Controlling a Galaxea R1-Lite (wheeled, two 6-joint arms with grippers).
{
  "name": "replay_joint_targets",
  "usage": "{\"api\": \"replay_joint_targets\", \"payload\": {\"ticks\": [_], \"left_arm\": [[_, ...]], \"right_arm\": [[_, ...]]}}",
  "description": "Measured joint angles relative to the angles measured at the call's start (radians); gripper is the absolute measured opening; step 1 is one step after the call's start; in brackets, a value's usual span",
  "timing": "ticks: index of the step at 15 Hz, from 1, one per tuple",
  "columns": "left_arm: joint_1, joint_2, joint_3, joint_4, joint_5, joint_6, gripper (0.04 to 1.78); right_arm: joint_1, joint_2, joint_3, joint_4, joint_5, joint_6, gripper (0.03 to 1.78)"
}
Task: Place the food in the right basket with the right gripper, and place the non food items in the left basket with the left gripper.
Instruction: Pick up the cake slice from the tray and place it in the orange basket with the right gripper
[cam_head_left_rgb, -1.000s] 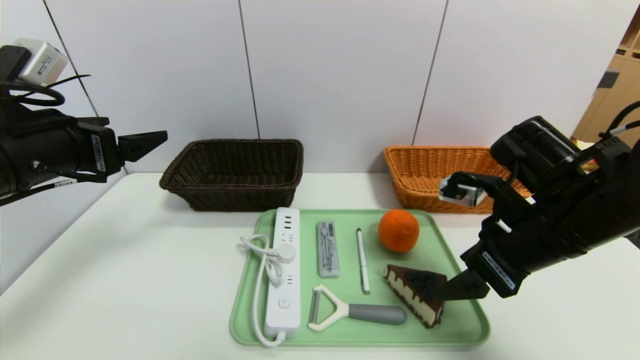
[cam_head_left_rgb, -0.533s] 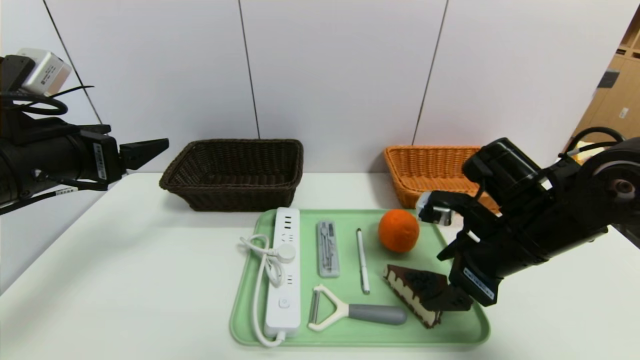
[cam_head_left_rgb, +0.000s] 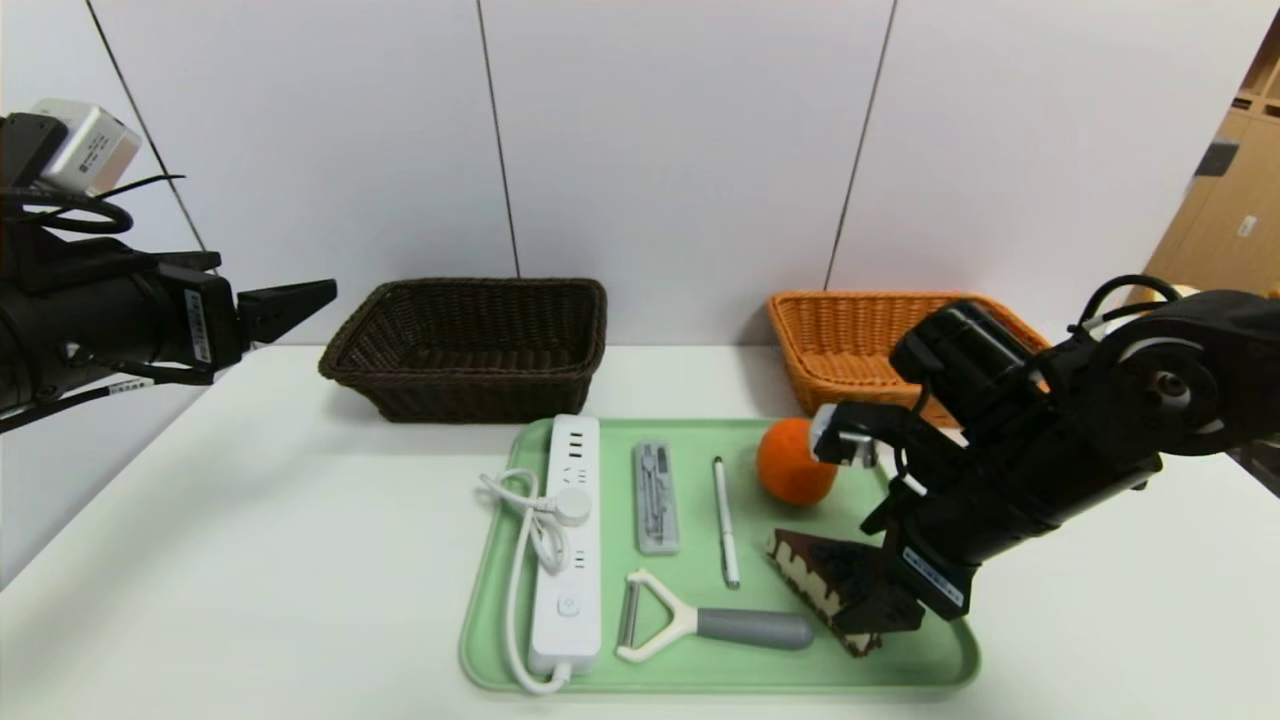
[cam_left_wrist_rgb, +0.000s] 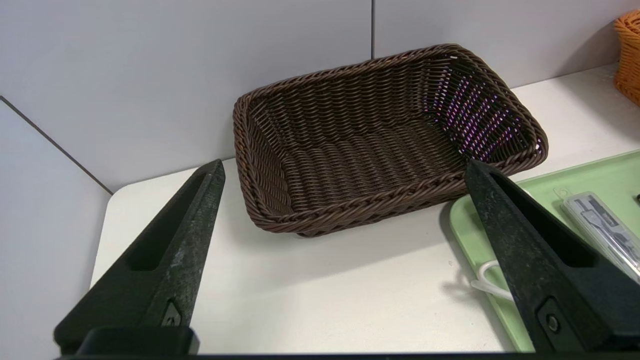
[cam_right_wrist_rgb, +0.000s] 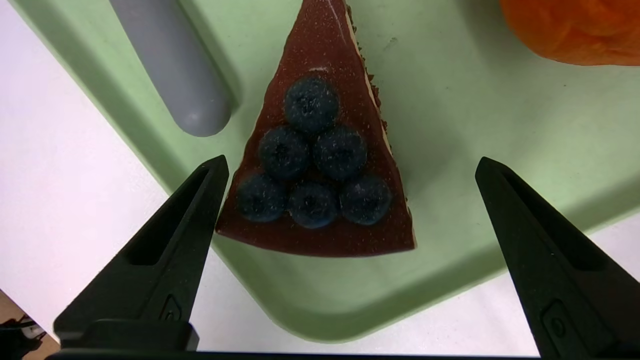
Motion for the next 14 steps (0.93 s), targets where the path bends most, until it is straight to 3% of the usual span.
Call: {"api": "replay_joint_targets", "payload": {"ticks": [6, 10, 14], "left_arm": [[0.0, -0.008, 0.019, 0.0, -0.001, -0.001, 1.69], [0.0, -0.012, 0.022, 0.0, -0.001, -0.001, 1.69], [0.0, -0.017, 0.032, 0.0, -0.001, -0.001, 1.69]], "right_arm": [[0.011, 0.04, 0.002, -0.002, -0.002, 0.0, 1.7], [0.014, 0.039, 0.001, 0.0, -0.051, -0.003, 1.07], [0.014, 0.009, 0.002, 0.004, -0.051, -0.005, 0.81]]}}
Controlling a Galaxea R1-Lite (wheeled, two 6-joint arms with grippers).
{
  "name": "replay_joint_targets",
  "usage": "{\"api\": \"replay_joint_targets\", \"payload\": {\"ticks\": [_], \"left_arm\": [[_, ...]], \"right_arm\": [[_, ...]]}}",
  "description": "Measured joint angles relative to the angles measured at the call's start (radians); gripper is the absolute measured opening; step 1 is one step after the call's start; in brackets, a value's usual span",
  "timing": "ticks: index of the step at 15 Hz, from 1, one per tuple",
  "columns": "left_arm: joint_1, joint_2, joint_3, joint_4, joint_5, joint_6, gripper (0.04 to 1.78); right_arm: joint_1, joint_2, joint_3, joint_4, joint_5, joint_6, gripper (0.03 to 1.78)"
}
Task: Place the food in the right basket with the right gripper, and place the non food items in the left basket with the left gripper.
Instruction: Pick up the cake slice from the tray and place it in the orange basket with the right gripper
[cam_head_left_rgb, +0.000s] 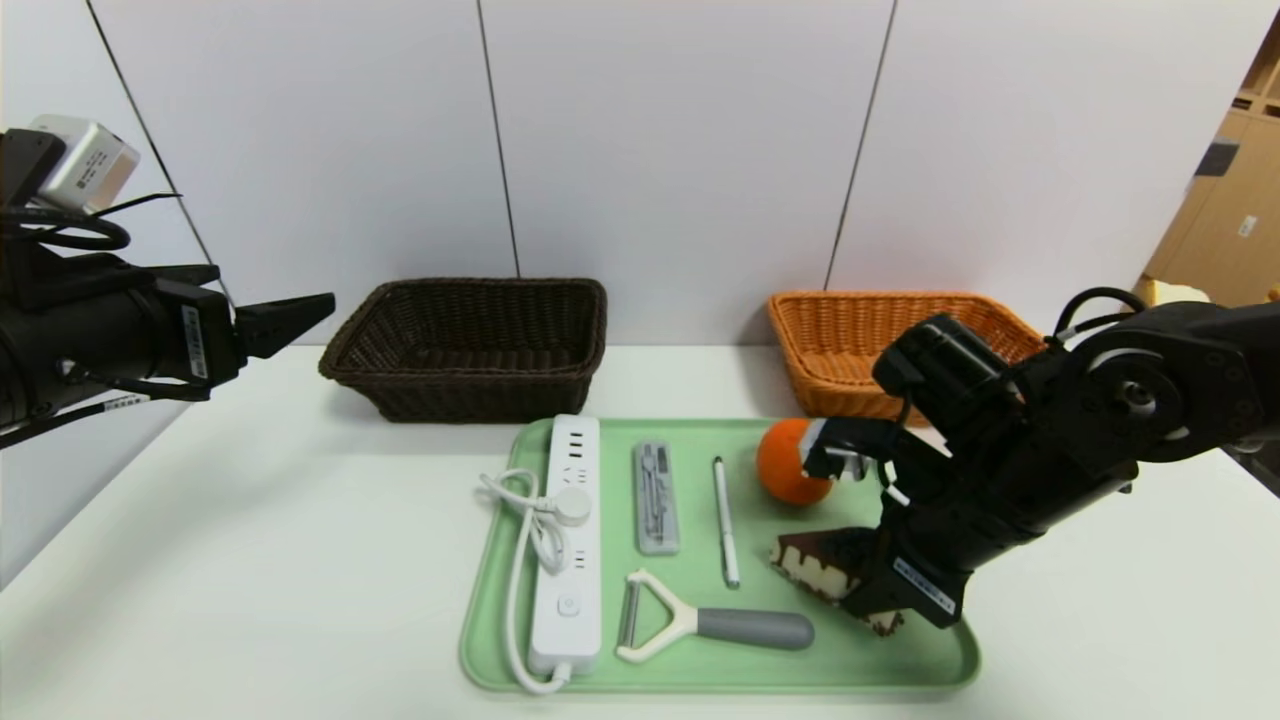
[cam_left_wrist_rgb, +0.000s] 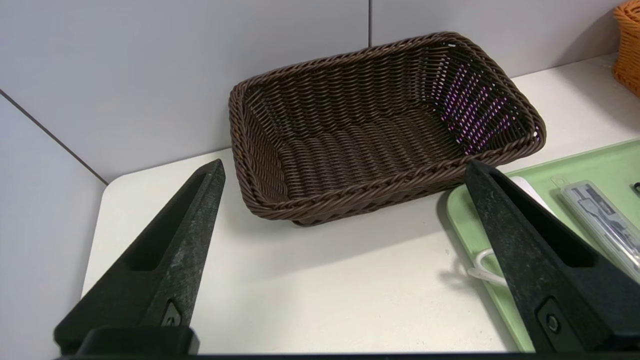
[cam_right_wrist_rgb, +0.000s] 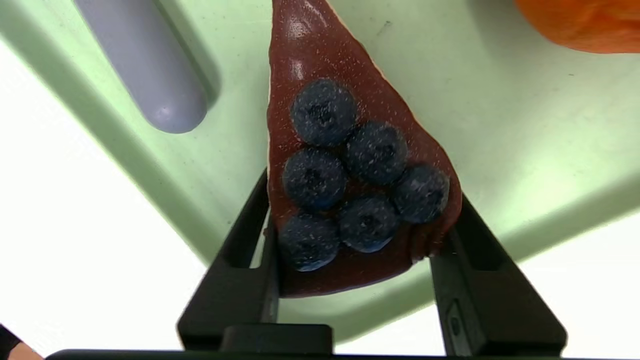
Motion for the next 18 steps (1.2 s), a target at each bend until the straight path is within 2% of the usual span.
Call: {"api": "replay_joint_targets", "payload": {"ticks": [2, 4, 5, 6, 8, 11, 14, 15, 18], "left_arm": [[0.0, 0.0, 0.003, 0.0, -0.002, 0.0, 1.69], [0.0, 0.0, 0.003, 0.0, -0.003, 0.001, 1.69], [0.0, 0.001, 0.002, 0.0, -0.004, 0.0, 1.69], [0.0, 0.002, 0.002, 0.0, -0.003, 0.0, 1.69], [0.0, 0.002, 0.002, 0.0, -0.003, 0.0, 1.69], [0.0, 0.003, 0.003, 0.0, -0.001, -0.002, 1.69], [0.0, 0.002, 0.004, 0.0, 0.0, -0.006, 1.69], [0.0, 0.002, 0.005, 0.0, 0.0, -0.007, 1.69], [0.0, -0.001, 0.012, 0.0, 0.0, -0.007, 1.69]], "right_arm": [[0.009, -0.061, -0.001, -0.003, 0.02, -0.024, 0.81], [0.027, -0.155, -0.009, -0.019, 0.09, -0.052, 0.81], [0.031, -0.204, -0.023, -0.048, 0.14, -0.055, 0.81], [0.024, -0.239, -0.044, -0.103, 0.183, -0.043, 0.81], [-0.05, -0.273, -0.089, -0.266, 0.234, 0.03, 0.81], [-0.236, -0.25, -0.166, -0.463, 0.227, 0.162, 0.81], [-0.432, -0.168, -0.237, -0.492, 0.189, 0.225, 0.81], [-0.48, -0.126, -0.253, -0.498, 0.173, 0.236, 0.81], [-0.538, -0.008, -0.271, -0.507, 0.144, 0.244, 0.81]]}}
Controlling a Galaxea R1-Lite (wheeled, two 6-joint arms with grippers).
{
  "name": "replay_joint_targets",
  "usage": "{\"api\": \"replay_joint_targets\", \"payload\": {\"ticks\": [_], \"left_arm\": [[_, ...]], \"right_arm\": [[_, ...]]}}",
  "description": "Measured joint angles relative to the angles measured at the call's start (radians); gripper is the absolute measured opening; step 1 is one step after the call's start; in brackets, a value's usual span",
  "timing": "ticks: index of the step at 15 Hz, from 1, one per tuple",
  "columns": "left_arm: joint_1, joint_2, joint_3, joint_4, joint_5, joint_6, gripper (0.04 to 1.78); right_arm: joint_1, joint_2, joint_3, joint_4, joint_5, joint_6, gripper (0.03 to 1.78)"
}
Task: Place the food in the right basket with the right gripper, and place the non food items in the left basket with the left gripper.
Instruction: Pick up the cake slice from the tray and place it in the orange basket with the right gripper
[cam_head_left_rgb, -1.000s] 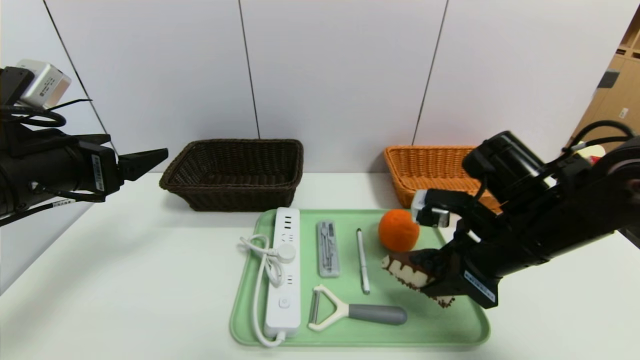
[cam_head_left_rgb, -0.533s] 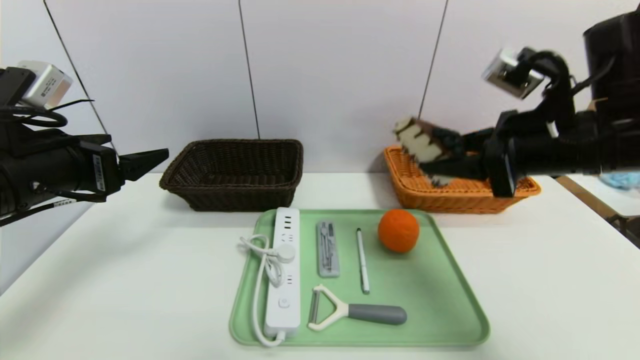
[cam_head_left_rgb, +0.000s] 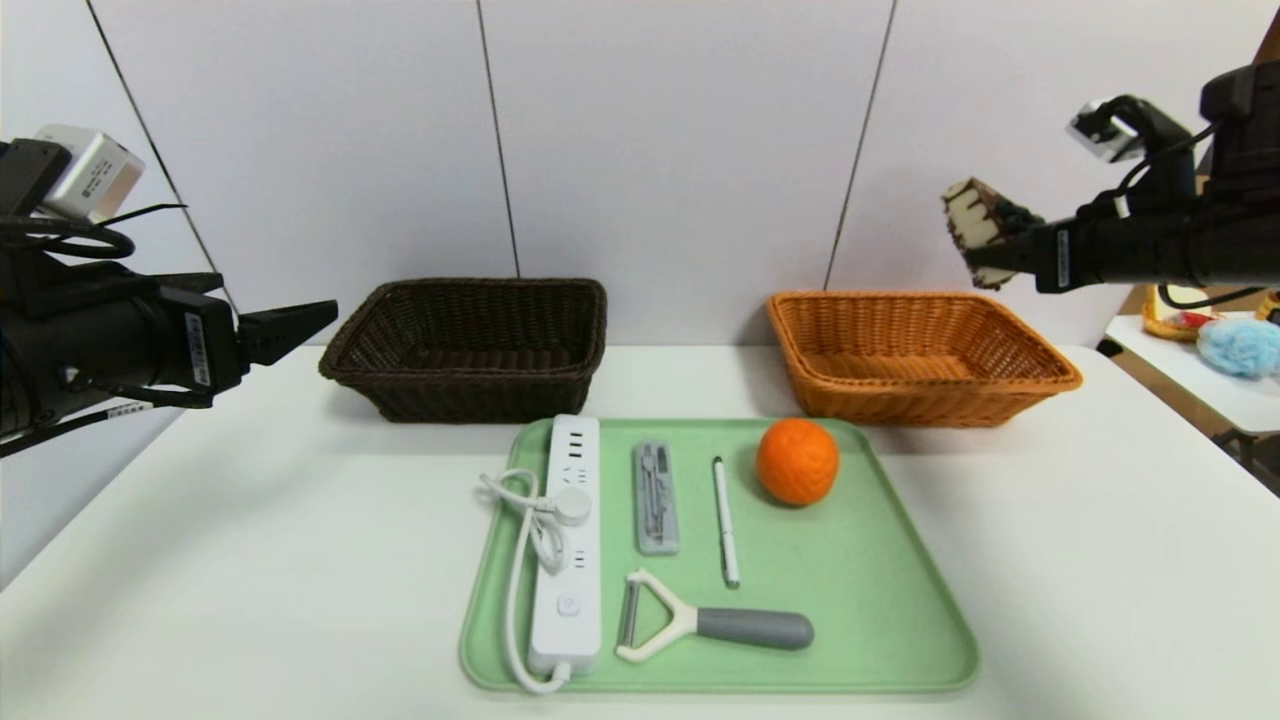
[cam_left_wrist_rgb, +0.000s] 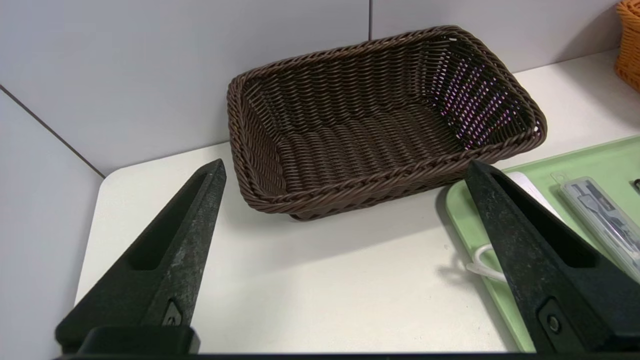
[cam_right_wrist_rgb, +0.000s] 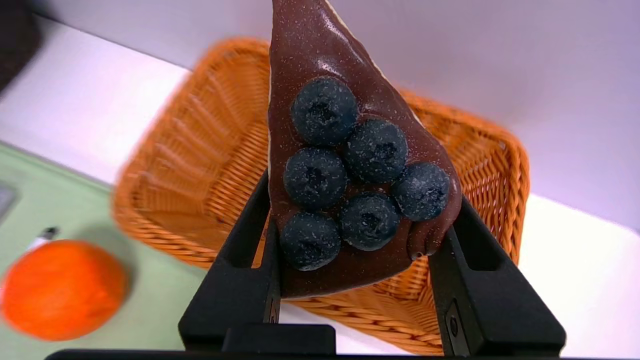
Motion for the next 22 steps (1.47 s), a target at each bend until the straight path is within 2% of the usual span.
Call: {"api": "replay_joint_targets", "payload": {"ticks": [5, 7, 9, 12, 22], "left_arm": [[0.0, -0.007, 0.008, 0.0, 0.001, -0.002, 1.69], [0.0, -0.009, 0.008, 0.0, 0.002, -0.002, 1.69], [0.0, -0.01, 0.008, -0.001, 0.002, -0.001, 1.69], [0.0, -0.01, 0.008, 0.0, 0.001, 0.001, 1.69], [0.0, -0.013, 0.008, 0.0, 0.001, 0.001, 1.69]], "right_arm": [[-0.028, 0.189, -0.059, -0.003, -0.065, 0.004, 0.81], [-0.032, 0.232, -0.085, 0.0, -0.104, 0.004, 0.81], [-0.032, 0.254, -0.089, 0.009, -0.114, 0.004, 0.81], [-0.033, 0.276, -0.087, 0.006, -0.184, 0.002, 0.81], [-0.032, 0.29, -0.057, -0.005, -0.206, -0.003, 0.81]]}}
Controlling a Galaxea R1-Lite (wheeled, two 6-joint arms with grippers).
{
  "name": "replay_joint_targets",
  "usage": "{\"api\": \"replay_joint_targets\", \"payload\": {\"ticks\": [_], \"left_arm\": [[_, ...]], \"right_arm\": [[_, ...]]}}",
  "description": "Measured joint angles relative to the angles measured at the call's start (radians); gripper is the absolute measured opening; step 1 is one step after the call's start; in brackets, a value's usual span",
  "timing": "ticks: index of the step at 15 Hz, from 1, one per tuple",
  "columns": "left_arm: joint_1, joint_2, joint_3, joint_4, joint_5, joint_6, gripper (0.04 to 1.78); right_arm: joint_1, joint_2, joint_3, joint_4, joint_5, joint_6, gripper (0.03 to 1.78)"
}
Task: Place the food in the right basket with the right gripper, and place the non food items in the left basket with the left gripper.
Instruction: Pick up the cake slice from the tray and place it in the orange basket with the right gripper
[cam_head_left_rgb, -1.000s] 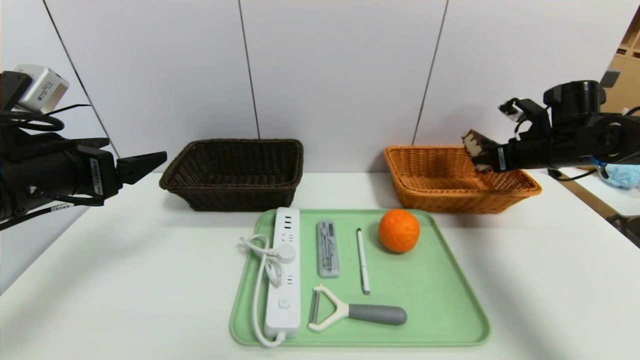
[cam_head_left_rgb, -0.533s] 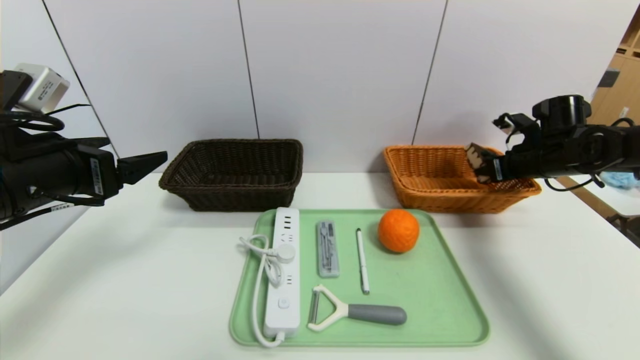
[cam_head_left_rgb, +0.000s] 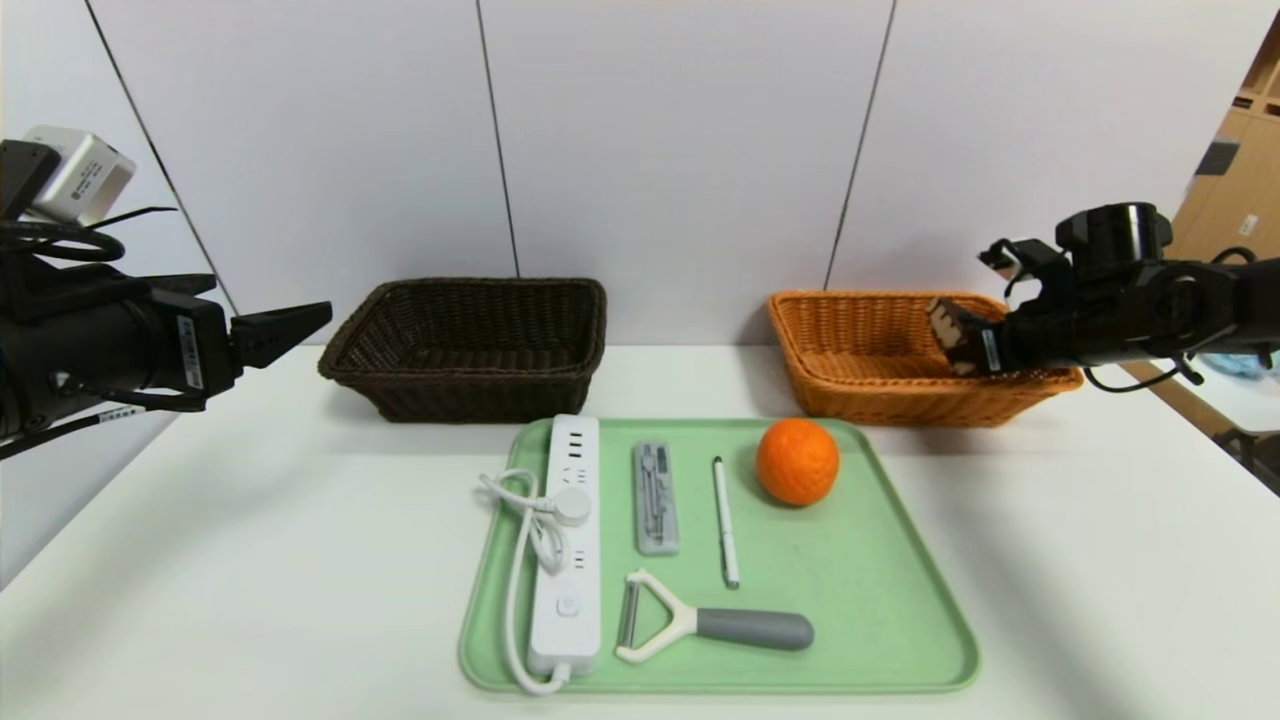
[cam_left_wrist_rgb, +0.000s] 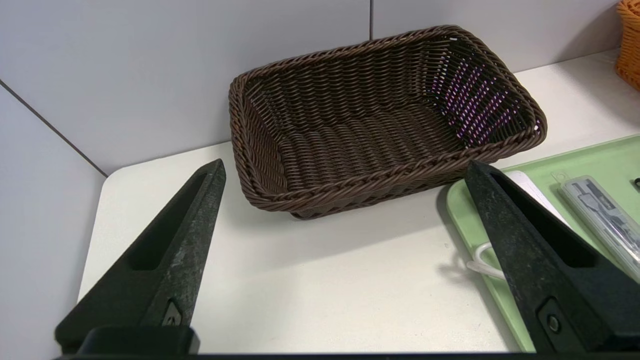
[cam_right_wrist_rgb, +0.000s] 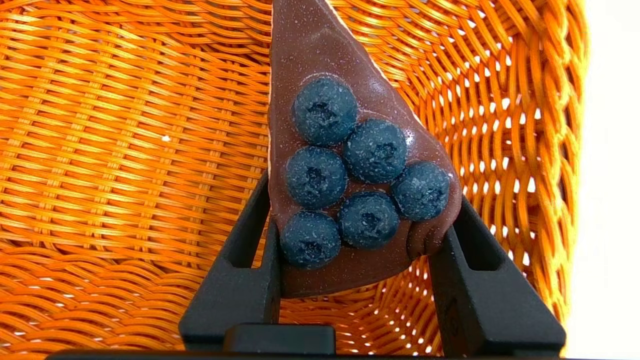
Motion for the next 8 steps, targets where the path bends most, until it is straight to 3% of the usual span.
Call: {"api": "replay_joint_targets", "payload": {"ticks": [7, 8], "left_arm": [[0.0, -0.006, 0.0, 0.0, 0.0, 0.0, 1.69], [0.0, -0.007, 0.0, 0.0, 0.0, 0.0, 1.69]], "right_arm": [[0.01, -0.03, 0.018, 0.0, 0.0, 0.003, 0.81], [0.01, -0.033, 0.024, -0.001, 0.0, 0.003, 0.88]]}}
